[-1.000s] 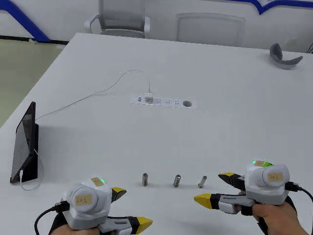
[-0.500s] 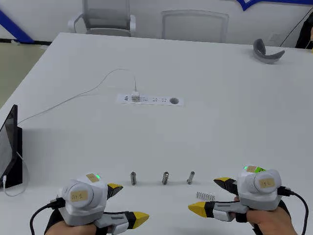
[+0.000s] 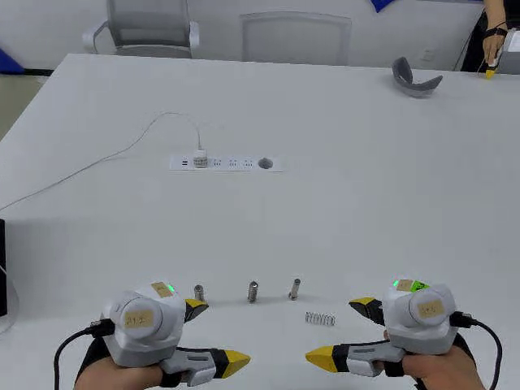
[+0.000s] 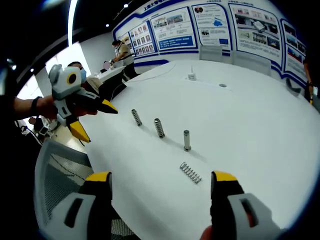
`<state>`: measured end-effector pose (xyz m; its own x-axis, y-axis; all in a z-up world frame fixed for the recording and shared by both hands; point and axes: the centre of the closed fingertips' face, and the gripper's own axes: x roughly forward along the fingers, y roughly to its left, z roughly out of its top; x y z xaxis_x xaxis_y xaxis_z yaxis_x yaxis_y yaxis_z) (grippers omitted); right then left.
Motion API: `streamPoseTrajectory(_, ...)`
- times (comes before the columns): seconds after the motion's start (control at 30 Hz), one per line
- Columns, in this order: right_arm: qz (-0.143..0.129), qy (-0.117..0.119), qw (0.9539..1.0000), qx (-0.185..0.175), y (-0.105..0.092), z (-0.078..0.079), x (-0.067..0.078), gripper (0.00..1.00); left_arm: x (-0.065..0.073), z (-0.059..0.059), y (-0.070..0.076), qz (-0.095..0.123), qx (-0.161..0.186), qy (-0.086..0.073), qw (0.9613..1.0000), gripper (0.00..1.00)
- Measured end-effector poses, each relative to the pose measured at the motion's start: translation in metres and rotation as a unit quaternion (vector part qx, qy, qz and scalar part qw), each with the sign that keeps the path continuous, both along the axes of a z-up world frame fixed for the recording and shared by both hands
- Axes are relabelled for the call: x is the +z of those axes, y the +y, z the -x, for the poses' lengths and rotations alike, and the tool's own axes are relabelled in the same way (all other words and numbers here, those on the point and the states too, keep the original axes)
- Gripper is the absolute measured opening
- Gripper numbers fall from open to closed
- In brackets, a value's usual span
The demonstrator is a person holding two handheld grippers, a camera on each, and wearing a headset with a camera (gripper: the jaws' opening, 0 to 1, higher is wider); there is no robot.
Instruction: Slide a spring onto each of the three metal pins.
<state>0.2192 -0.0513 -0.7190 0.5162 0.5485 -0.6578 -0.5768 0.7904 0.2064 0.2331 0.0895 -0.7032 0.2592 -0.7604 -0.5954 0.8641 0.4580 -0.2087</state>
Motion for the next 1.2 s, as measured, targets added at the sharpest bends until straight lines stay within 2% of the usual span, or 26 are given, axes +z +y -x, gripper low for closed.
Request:
streamPoseTrajectory(0.27, 0.01, 0.004, 0.9999, 0.001, -0.007, 0.011, -0.001, 0.85, 0.0, 0.002, -0.023, -0.016, -0.051, -0.008, 0.9985, 0.69)
streamPoseTrajectory(0.4, 0.008, 0.008, 0.9999, -0.006, -0.009, 0.016, -0.002, 0.85, -0.001, 0.004, -0.036, -0.029, -0.084, -0.019, 0.9959, 0.69)
streamPoseTrajectory(0.8, 0.001, 0.013, 0.9997, -0.021, -0.013, 0.024, -0.002, 0.86, -0.004, 0.01, -0.063, -0.036, -0.127, -0.019, 0.991, 0.67)
streamPoseTrajectory(0.93, 0.001, 0.014, 0.9996, -0.024, -0.015, 0.026, -0.001, 0.86, -0.009, 0.013, -0.071, -0.047, -0.149, -0.026, 0.9874, 0.67)
streamPoseTrajectory(1.2, -0.005, 0.013, 0.9994, -0.033, -0.015, 0.031, 0.0, 0.86, -0.019, 0.016, -0.089, -0.059, -0.173, -0.022, 0.9829, 0.66)
